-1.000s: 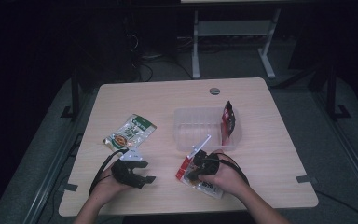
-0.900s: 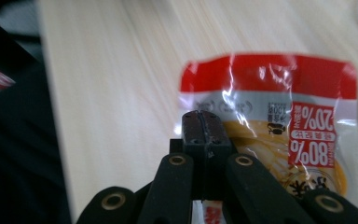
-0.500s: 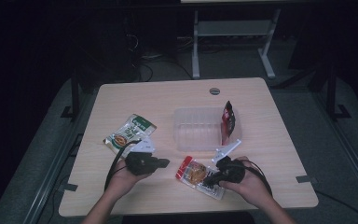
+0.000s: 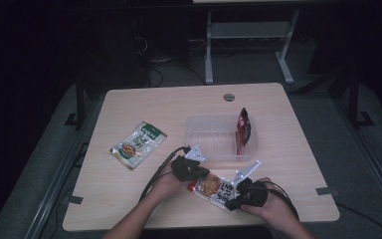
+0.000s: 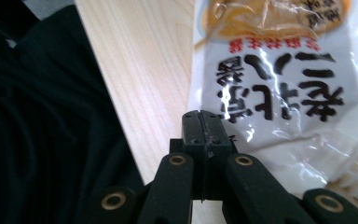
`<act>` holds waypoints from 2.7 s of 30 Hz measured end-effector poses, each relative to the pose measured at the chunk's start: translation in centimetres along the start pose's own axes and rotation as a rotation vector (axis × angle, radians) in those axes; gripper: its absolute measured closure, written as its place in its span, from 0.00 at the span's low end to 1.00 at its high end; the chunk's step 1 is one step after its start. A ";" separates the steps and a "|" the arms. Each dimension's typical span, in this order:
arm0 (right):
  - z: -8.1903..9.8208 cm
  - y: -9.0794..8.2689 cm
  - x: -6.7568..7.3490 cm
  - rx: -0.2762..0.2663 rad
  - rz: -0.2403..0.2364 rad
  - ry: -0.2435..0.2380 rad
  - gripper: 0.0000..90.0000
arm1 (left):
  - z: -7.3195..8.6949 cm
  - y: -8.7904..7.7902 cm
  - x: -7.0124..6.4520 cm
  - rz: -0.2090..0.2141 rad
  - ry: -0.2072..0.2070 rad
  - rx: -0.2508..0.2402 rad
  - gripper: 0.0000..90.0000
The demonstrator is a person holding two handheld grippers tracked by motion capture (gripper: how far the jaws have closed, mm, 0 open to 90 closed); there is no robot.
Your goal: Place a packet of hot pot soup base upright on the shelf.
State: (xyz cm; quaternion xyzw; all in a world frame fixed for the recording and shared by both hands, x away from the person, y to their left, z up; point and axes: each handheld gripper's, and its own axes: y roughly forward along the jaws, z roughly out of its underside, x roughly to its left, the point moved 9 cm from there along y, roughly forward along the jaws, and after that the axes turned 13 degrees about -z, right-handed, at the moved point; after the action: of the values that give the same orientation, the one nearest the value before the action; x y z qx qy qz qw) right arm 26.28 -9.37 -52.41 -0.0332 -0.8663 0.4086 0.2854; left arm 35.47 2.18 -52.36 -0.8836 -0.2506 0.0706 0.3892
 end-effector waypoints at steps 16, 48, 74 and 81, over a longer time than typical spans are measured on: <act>-0.1 -2.3 -4.5 -0.027 0.131 0.083 1.00 | 2.6 -2.6 -1.5 0.090 -0.022 0.086 1.00; -0.1 -4.3 -6.5 -0.280 -0.017 0.253 0.62 | 4.6 -4.1 -3.3 0.086 -0.004 0.124 1.00; -0.5 -2.8 -6.3 -0.265 -0.080 0.267 0.64 | 4.6 -4.0 -3.3 0.093 -0.010 0.119 1.00; -1.3 -1.9 -5.9 -0.286 -0.140 0.279 0.64 | 4.6 -4.0 -3.3 0.100 -0.013 0.121 1.00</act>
State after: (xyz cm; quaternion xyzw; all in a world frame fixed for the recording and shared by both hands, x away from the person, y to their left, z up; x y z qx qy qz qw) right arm 32.21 -11.45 -53.18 -0.0692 -0.8677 0.2521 0.4229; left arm 29.60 5.82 -52.82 -0.8694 -0.2039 0.1107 0.4362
